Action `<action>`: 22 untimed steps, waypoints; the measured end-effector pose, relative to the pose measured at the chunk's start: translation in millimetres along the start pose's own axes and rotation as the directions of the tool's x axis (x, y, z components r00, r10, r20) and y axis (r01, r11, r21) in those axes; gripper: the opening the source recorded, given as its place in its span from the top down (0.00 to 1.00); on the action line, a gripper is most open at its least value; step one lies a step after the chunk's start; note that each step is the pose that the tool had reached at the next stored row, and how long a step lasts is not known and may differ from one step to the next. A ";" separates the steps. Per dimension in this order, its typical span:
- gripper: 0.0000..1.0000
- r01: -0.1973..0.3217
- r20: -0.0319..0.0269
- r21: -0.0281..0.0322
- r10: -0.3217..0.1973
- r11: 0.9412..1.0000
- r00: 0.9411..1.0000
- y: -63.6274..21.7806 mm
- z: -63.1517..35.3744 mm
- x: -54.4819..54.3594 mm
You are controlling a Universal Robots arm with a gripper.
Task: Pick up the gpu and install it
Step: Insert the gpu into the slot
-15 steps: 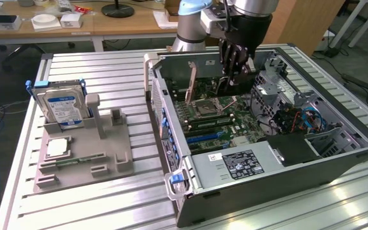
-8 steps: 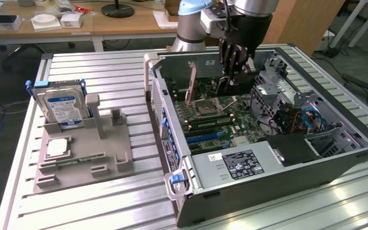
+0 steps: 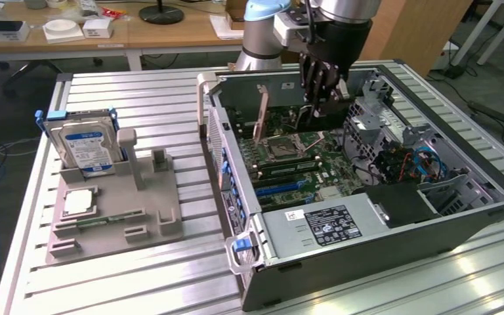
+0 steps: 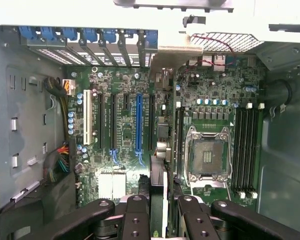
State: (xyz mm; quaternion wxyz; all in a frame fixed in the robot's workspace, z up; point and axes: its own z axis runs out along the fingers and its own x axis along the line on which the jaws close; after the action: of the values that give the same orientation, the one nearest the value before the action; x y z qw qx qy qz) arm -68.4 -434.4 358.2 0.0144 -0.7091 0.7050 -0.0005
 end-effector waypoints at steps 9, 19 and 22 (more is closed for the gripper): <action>0.73 0.000 0.000 0.000 0.000 1.000 1.000 1.4 6.1 3.9; 0.73 0.000 0.000 0.000 0.000 1.000 1.000 1.7 16.9 10.0; 0.73 0.002 0.000 -0.001 -0.002 1.000 1.000 1.8 21.6 10.1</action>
State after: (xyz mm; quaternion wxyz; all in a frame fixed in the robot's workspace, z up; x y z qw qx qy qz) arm -69.7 -444.0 336.3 0.0142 -0.7099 0.7042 -0.0003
